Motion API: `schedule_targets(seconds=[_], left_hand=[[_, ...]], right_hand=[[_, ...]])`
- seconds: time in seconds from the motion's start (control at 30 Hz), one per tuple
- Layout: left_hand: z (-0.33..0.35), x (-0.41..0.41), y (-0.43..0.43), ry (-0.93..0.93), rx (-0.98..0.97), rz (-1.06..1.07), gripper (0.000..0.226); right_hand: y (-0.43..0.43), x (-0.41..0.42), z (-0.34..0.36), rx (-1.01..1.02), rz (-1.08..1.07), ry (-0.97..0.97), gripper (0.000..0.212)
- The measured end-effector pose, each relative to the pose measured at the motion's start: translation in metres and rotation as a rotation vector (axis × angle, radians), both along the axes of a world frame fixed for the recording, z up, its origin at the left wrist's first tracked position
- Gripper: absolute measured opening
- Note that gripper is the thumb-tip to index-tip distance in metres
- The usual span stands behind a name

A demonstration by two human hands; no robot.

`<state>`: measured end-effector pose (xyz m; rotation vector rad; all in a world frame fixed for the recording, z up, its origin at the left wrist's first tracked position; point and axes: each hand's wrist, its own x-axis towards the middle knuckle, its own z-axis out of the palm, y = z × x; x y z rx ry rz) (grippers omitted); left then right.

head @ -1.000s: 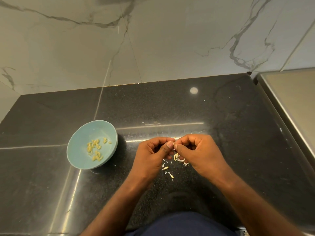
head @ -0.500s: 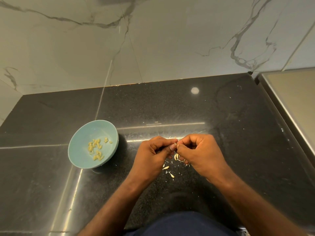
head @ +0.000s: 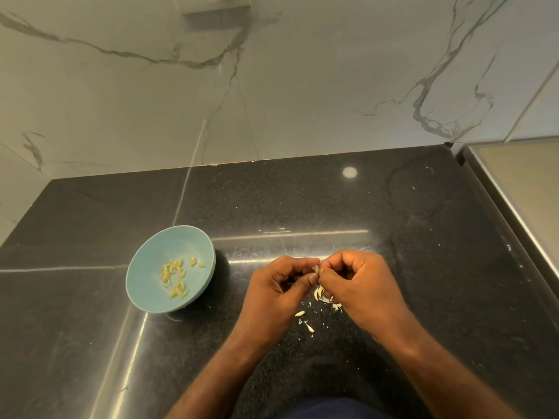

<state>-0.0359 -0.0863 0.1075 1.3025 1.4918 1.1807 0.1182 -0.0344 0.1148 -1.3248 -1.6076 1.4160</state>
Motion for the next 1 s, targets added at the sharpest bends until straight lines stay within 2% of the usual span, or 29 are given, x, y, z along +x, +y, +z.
schedule_targets(seconds=[0.2, 0.67, 0.83, 1.0], left_hand=[[0.0003, 0.0012, 0.0024, 0.04, -0.001, -0.016, 0.025], [0.0041, 0.0034, 0.0033, -0.417, -0.118, 0.055, 0.027], [0.0026, 0.003, 0.0032, -0.421, -0.14, 0.038, 0.026], [0.0013, 0.0032, 0.0027, -0.507, -0.176, 0.056, 0.02]], right_hand=[[0.0014, -0.0017, 0.0019, 0.001, -0.014, 0.009, 0.01], [0.0, -0.0045, 0.0002, -0.015, -0.001, 0.081, 0.008], [0.0018, -0.0022, -0.0059, -0.148, -0.008, 0.212, 0.01], [0.001, -0.0028, -0.0053, -0.267, -0.002, 0.338, 0.017]])
